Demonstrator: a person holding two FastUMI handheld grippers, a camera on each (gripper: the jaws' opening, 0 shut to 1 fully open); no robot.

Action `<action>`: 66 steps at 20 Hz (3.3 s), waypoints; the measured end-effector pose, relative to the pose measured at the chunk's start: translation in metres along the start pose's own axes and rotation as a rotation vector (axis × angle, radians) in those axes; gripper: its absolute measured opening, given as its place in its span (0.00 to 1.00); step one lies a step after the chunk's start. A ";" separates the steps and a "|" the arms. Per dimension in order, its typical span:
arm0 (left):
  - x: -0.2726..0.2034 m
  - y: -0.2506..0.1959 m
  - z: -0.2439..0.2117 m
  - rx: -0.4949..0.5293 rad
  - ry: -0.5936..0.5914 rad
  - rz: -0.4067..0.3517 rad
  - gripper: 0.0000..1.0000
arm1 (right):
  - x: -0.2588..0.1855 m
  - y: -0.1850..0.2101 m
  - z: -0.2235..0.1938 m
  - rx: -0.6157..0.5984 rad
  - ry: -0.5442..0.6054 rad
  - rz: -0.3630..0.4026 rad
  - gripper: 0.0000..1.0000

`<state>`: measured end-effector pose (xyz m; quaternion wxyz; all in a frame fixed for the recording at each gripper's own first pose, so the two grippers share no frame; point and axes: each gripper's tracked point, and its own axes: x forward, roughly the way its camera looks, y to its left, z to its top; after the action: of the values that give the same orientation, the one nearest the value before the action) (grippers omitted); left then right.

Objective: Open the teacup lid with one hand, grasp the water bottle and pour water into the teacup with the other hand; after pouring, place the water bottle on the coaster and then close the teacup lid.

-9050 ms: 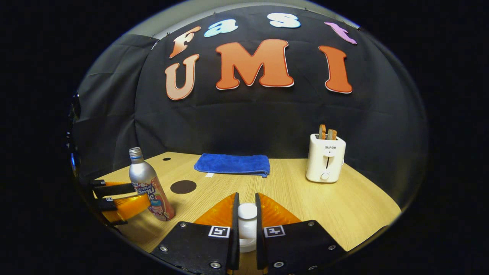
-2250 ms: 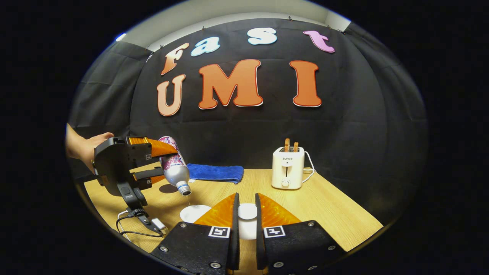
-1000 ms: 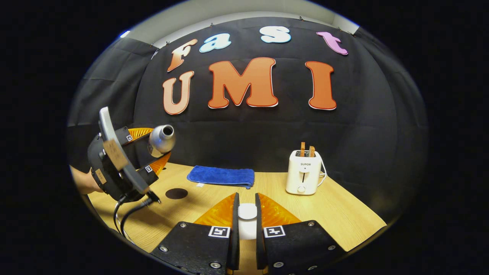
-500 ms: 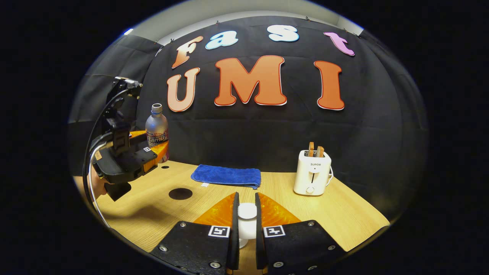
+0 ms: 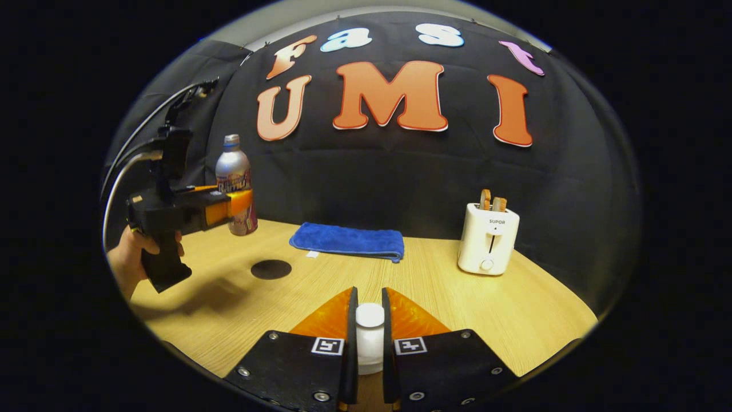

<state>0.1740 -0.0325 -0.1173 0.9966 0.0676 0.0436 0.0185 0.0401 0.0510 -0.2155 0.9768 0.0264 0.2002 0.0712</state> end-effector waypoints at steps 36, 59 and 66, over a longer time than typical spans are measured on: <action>0.050 -0.023 -0.110 -0.201 0.329 -0.144 0.99 | 0.008 -0.010 0.034 0.027 -0.090 0.006 0.83; -0.121 0.039 0.068 -0.166 -0.059 -0.024 0.96 | -0.041 0.021 0.145 -0.075 -0.329 -0.078 0.85; -0.132 0.046 0.053 -0.141 -0.039 0.015 0.97 | -0.041 0.019 0.144 -0.077 -0.337 -0.098 0.93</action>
<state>0.0463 0.0007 -0.0475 0.9994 -0.0020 0.0222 0.0277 0.0569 0.0603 -0.0659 0.9991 -0.0091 0.0316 0.0256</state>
